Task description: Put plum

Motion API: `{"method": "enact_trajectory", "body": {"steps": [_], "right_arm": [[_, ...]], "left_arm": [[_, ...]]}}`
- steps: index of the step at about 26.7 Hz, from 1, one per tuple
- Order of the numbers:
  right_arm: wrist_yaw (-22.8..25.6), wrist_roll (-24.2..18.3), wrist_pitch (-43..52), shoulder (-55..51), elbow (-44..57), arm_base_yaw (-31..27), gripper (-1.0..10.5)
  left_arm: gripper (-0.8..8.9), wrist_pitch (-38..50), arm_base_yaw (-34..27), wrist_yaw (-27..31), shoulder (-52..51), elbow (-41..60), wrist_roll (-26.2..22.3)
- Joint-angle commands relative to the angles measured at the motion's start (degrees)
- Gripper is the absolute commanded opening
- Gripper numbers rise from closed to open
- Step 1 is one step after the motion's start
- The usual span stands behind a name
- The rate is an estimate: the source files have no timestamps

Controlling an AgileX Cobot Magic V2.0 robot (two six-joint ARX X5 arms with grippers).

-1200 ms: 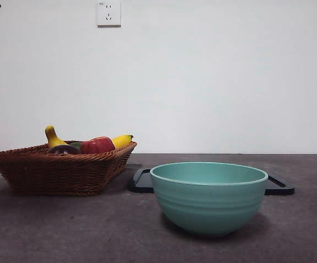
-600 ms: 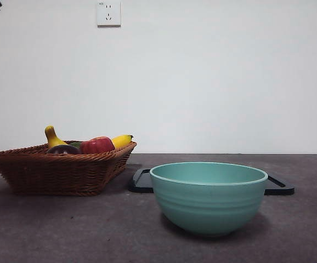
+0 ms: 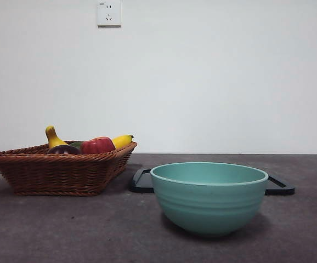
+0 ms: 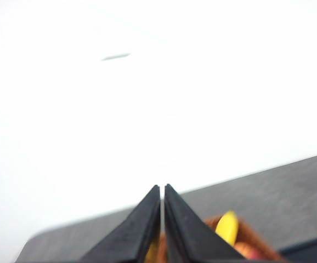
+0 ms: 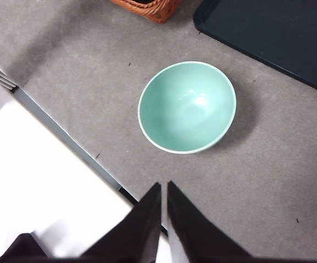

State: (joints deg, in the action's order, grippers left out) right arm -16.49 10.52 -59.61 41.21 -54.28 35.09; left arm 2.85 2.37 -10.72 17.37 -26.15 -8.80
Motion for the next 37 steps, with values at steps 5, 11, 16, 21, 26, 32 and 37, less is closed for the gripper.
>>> {"method": "enact_trajectory", "body": {"steps": [5,11,16,21,26,32,37], "right_arm": [[0.00,-0.50,0.46,0.24,-1.03,0.35,0.1],[0.00,-0.50,0.46,0.24,-1.03,0.35,0.1],[0.00,-0.50,0.48,0.24,-1.03,0.35,0.1],[0.00,-0.50,0.46,0.24,-1.03,0.35,0.1],[0.00,-0.50,0.48,0.24,-1.03,0.35,0.1],[0.00,-0.50,0.48,0.24,-1.03,0.35,0.1],[0.00,-0.50,0.50,0.24,-1.03,0.35,0.1]], "left_arm": [[0.10,-0.04,-2.27,2.16,-7.65,11.69,1.73],[0.10,-0.57,-3.21,2.16,-12.26,18.84,3.39],[0.10,-1.81,-3.56,2.19,-14.51,22.25,3.67],[0.10,-2.03,-3.61,2.19,-16.15,24.72,4.22],[0.10,-5.09,-3.89,2.36,-17.20,25.53,4.98],[0.10,-11.28,-3.91,2.38,-17.20,25.53,5.07],[0.10,-13.22,-3.91,2.36,-17.20,25.51,5.44]]}}
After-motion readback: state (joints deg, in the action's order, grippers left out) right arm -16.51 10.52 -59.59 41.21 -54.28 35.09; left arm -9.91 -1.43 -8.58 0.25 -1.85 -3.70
